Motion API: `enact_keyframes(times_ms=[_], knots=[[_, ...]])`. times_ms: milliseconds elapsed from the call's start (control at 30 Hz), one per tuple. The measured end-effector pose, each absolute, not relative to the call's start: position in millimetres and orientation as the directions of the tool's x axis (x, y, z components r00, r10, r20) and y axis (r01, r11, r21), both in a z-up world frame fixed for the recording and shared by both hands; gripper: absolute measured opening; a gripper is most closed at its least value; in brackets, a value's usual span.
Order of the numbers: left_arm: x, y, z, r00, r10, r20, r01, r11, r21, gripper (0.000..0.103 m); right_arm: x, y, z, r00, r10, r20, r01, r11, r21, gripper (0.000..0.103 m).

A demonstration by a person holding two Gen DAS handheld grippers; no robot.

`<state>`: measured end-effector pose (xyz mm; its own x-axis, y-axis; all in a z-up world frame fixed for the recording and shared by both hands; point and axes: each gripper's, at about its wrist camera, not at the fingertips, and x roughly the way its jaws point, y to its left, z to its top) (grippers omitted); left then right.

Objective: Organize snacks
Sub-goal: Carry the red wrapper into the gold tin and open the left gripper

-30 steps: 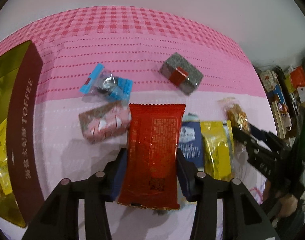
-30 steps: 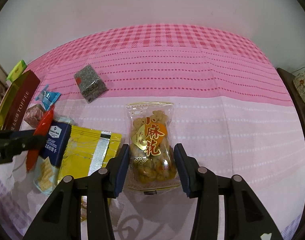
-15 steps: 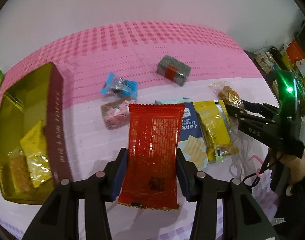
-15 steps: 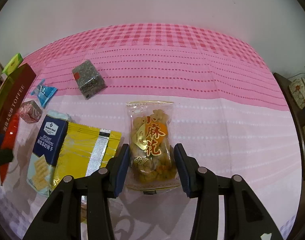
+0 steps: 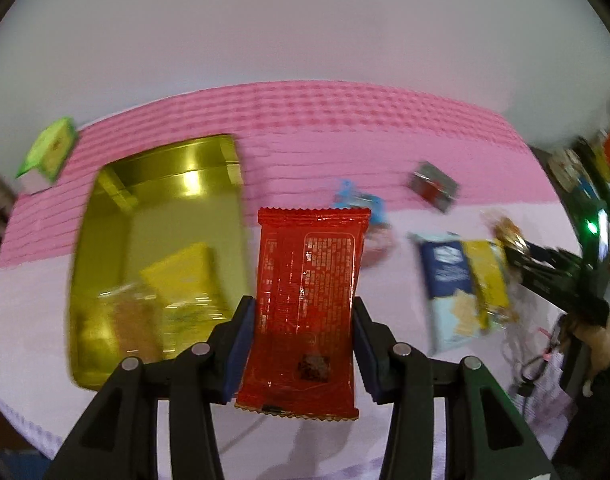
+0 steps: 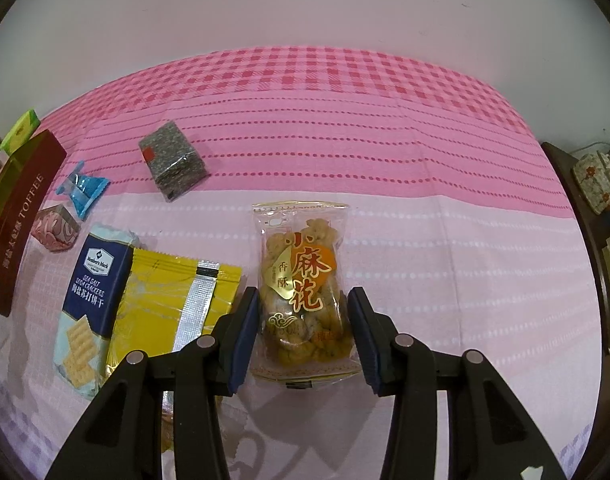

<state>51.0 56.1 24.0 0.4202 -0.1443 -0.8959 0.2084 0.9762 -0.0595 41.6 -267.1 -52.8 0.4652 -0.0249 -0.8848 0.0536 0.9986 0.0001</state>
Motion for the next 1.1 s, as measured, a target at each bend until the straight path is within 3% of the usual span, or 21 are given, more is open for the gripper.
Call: enact_keyframes(times_ms=[433, 1100], knots=[[68.1, 158.1, 5.3, 0.411, 0.053, -0.91, -0.026, 0.999, 0.046, 0.047, 44.5, -265.8, -53.1, 0.452, -0.046, -0.891, 0.092, 0.996, -0.004, 0.041], [76.8, 184.9, -32.7, 0.35, 0.095, -0.932, -0.01, 0.995, 0.097, 0.047, 47.4, -263.3, -53.1, 0.435, -0.074, -0.897, 0.143, 0.99, -0.012, 0.041]])
